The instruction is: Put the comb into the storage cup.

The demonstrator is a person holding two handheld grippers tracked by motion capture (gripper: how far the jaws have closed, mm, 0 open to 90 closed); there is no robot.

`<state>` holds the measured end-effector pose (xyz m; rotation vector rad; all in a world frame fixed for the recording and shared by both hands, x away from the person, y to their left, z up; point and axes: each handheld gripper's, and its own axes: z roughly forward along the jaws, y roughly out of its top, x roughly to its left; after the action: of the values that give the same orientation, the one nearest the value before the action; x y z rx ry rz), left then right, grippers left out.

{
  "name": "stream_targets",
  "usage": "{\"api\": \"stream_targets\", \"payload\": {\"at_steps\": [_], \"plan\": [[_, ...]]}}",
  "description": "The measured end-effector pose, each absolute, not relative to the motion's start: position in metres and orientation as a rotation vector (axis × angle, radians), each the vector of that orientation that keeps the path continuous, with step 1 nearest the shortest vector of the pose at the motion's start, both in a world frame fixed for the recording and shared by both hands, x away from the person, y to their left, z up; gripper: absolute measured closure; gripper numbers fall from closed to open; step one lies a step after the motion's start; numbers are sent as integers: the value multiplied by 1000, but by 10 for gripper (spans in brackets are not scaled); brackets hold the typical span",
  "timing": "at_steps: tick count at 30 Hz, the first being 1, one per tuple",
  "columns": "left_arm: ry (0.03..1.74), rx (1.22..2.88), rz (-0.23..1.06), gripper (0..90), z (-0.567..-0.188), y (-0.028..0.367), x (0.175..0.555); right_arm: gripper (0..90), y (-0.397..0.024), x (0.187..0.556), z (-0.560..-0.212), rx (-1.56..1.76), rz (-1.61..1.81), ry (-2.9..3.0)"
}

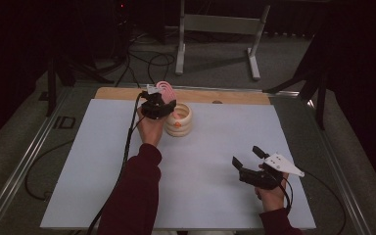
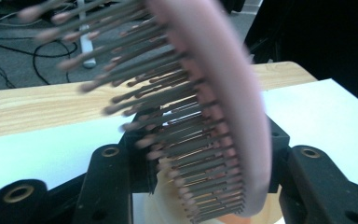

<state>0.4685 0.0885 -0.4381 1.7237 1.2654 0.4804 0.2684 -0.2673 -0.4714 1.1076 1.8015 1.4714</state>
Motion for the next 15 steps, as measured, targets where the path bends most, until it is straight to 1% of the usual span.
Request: {"api": "stream_targets", "payload": {"at_steps": [9, 15], "plan": [[1287, 1742, 467, 443, -440, 91, 470, 114, -267, 269, -472, 1112, 1470, 1804], [1287, 1755, 470, 411, -440, 92, 469, 114, -267, 269, -473, 1108, 1466, 1805]]}}
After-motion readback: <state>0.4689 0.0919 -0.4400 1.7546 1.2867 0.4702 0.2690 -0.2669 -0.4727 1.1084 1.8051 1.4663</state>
